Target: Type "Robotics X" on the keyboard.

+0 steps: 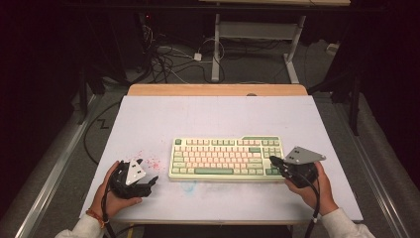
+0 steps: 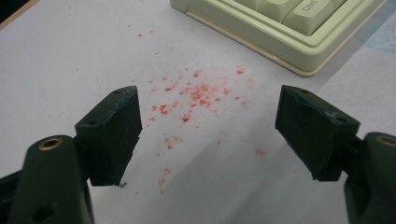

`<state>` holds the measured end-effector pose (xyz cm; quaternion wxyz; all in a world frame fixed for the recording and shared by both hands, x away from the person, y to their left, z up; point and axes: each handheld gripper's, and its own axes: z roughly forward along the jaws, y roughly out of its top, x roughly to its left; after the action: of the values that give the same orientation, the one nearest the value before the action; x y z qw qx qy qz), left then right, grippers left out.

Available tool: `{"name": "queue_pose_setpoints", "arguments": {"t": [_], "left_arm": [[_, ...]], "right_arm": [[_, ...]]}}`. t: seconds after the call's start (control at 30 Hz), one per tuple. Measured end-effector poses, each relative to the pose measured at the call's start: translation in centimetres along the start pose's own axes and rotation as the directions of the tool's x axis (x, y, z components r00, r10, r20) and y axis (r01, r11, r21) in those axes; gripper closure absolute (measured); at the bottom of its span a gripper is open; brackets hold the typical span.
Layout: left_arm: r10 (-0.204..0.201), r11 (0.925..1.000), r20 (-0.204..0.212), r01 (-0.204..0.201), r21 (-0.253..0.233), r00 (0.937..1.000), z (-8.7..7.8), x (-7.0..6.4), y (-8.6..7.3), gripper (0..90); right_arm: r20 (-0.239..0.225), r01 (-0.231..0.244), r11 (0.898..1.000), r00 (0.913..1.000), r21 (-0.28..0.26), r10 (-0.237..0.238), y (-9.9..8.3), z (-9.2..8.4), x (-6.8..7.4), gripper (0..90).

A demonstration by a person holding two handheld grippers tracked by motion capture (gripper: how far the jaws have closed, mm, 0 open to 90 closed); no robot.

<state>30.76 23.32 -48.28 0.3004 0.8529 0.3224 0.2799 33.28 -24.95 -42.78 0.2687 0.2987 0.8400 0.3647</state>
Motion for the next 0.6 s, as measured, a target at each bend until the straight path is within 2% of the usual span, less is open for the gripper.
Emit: {"name": "queue_pose_setpoints", "arguments": {"t": [0.13, 0.3, 0.6], "left_arm": [[0.000, 1.0000, 0.002, 0.000, 0.001, 1.0000, 0.0, 0.0, -0.1, 21.8], [0.002, 1.0000, 0.008, -0.002, 0.004, 1.0000, -0.1, 0.0, -0.1, 21.8], [0.002, 1.0000, 0.012, -0.002, 0.008, 0.9999, 0.0, 0.0, -0.1, 22.2]], "right_arm": [[-0.038, 0.027, 0.999, 0.9989, 0.025, -0.026, 1.0, 1.6, 0.6, 90.0], [-0.061, 0.044, 0.997, 0.9973, 0.065, -0.040, 1.4, 3.2, 1.1, 90.0], [-0.088, 0.048, 0.995, 0.9954, 0.092, -0.040, 1.3, 4.4, 1.3, 90.0]]}}
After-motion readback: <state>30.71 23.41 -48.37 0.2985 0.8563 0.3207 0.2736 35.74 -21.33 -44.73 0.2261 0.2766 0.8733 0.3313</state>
